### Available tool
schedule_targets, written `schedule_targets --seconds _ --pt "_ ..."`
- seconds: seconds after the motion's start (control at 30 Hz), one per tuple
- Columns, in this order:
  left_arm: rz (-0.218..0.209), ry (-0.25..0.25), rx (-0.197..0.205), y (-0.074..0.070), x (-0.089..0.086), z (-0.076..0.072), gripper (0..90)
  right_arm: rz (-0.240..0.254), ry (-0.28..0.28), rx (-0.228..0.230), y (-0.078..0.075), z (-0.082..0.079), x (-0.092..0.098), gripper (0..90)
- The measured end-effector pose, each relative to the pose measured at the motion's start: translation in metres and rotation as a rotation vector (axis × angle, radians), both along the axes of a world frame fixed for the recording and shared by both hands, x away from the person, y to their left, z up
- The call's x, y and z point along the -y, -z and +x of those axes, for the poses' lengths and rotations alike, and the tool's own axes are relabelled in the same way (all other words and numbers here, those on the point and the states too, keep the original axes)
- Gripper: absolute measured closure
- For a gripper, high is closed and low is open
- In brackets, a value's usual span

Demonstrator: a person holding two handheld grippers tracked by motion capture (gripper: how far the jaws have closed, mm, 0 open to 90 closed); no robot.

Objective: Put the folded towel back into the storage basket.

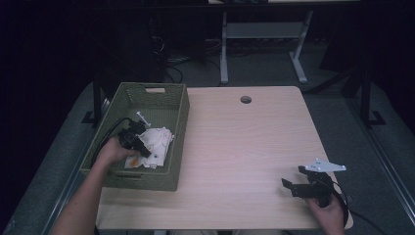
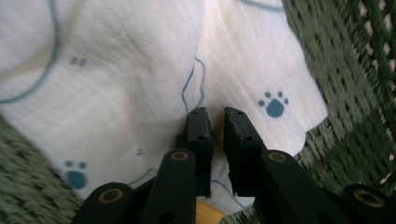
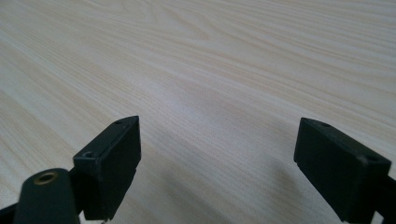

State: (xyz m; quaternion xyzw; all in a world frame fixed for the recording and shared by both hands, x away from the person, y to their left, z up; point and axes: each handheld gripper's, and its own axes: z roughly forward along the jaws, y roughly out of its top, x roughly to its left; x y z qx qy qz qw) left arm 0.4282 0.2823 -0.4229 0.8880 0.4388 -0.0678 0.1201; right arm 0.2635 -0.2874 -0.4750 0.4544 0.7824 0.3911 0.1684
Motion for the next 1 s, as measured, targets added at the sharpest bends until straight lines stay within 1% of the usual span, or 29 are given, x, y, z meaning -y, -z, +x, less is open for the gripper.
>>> schedule_targets --seconds 0.1,0.17,0.2,0.23,0.27,0.33,0.4,0.43,0.47,0.5,0.53,0.57,0.6,0.63,0.67,0.8,0.83,0.9,0.93,0.97,1.0 --pt "-0.008 -0.010 0.010 -0.004 -0.001 0.000 80.0 0.001 0.000 0.001 0.000 0.000 0.000 14.5" --pt "-0.038 -0.014 0.021 -0.009 -0.003 -0.002 80.0 0.000 -0.002 0.002 0.000 0.000 0.000 14.4" --pt "-0.072 -0.008 0.015 -0.011 -0.004 -0.002 80.3 0.000 -0.002 0.003 0.000 0.000 0.000 14.5" --pt "-0.100 -0.006 0.018 -0.013 -0.004 -0.003 80.3 0.000 -0.002 0.004 0.000 0.000 0.000 14.5" --pt "-0.113 0.002 0.016 -0.013 -0.002 -0.005 80.3 0.000 -0.002 0.003 0.000 0.000 0.000 14.5" --pt "-0.115 0.017 0.009 -0.011 0.000 -0.006 80.3 0.000 -0.003 0.000 0.000 0.000 -0.001 14.5" --pt "-0.101 0.041 -0.004 -0.008 0.004 -0.007 80.3 -0.003 -0.007 0.003 0.000 0.000 -0.001 14.5" --pt "-0.084 0.054 -0.016 -0.004 0.007 -0.008 80.3 -0.003 -0.007 0.003 0.000 0.000 -0.001 14.5" --pt "-0.051 0.070 -0.024 -0.001 0.010 -0.008 80.3 -0.001 -0.007 0.002 0.000 0.000 -0.001 14.5" --pt "-0.034 0.074 -0.028 0.002 0.011 -0.009 80.3 0.001 -0.007 0.004 0.000 0.000 -0.001 14.4" --pt "-0.033 0.080 -0.032 0.002 0.012 -0.009 80.3 0.003 -0.005 0.003 -0.001 0.000 -0.001 14.4" --pt "-0.038 0.075 -0.034 0.002 0.012 -0.009 80.2 0.003 -0.006 0.004 0.000 0.000 -0.001 14.5" --pt "-0.039 0.083 -0.048 0.001 0.012 -0.009 79.6 0.004 -0.006 0.002 0.000 0.000 -0.001 14.4" --pt "-0.038 0.091 -0.052 0.000 0.012 -0.009 79.0 0.001 -0.009 0.004 0.000 0.000 -0.001 14.5" --pt "-0.039 0.089 -0.051 -0.002 0.011 -0.009 78.6 0.000 -0.010 0.004 0.000 0.000 -0.001 14.5" --pt "-0.034 0.052 -0.013 -0.012 0.002 -0.006 78.6 0.002 -0.010 0.003 0.000 0.001 -0.001 14.5" --pt "-0.034 0.040 -0.012 -0.013 -0.001 -0.005 79.3 0.004 -0.007 0.001 0.000 0.001 -0.001 14.5" --pt "-0.004 0.025 -0.031 -0.009 -0.006 -0.004 79.9 0.002 -0.007 0.003 0.000 0.002 -0.001 14.5" --pt "0.031 0.033 -0.040 -0.006 -0.008 -0.004 80.2 0.000 -0.008 0.006 0.000 0.002 -0.001 14.5" --pt "0.054 0.028 -0.043 -0.003 -0.008 -0.004 80.2 0.001 -0.007 0.006 0.000 0.002 -0.001 14.5" --pt "0.078 0.035 -0.051 0.000 -0.008 -0.004 80.2 0.002 -0.006 0.004 0.000 0.002 -0.001 14.5"
